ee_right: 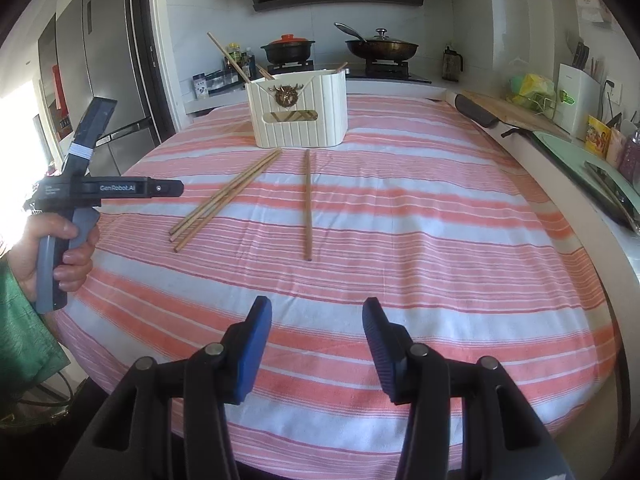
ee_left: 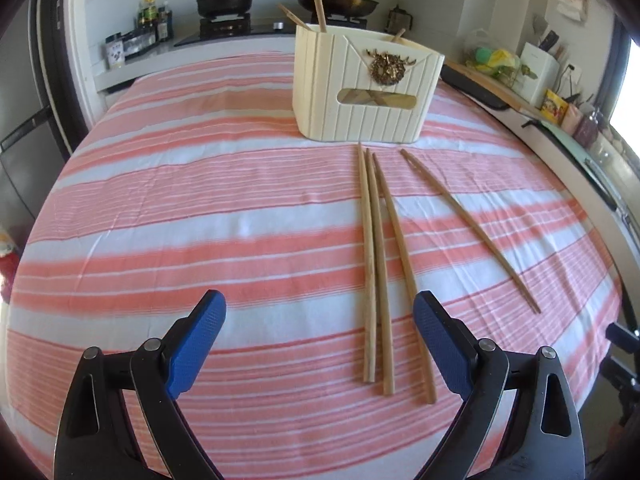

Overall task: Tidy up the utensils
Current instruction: 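Move both open tools back to the remaining chopsticks on the cloth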

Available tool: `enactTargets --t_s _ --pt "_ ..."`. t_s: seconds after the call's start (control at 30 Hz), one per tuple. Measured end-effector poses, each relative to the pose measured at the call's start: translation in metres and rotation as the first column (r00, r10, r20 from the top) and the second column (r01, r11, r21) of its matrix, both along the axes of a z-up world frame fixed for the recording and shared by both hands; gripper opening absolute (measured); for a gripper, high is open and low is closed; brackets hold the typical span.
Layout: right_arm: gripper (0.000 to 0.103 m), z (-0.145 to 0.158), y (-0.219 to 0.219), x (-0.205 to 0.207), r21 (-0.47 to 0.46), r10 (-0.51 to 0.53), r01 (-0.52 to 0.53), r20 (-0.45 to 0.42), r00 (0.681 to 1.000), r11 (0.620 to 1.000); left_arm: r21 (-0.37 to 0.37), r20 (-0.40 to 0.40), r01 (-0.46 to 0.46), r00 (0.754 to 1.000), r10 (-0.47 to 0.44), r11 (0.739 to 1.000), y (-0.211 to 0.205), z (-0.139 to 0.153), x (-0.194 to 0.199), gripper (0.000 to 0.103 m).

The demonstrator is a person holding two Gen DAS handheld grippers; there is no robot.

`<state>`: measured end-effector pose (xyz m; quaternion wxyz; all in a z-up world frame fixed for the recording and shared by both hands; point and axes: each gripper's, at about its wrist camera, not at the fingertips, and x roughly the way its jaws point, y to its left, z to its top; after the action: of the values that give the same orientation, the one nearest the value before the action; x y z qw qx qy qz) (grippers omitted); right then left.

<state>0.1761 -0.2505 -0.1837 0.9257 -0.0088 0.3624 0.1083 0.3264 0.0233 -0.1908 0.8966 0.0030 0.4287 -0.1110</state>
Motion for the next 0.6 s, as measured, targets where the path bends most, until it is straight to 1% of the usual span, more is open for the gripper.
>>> enactTargets --t_s 0.1,0.27,0.6 --pt "0.048 -0.001 -0.001 0.002 0.003 0.001 -0.001 -0.005 1.000 1.000 0.028 -0.025 0.015 1.000 -0.014 1.000 -0.002 -0.010 0.006 0.095" --pt "0.048 -0.004 -0.001 0.007 0.017 0.003 -0.003 -0.015 1.000 1.000 0.095 -0.039 0.030 0.999 -0.026 0.995 -0.006 -0.018 0.009 0.094" --pt "0.048 -0.007 0.007 0.008 0.026 0.020 -0.019 -0.022 1.000 0.999 0.090 -0.045 0.033 0.999 -0.029 0.995 -0.006 -0.019 0.011 0.094"
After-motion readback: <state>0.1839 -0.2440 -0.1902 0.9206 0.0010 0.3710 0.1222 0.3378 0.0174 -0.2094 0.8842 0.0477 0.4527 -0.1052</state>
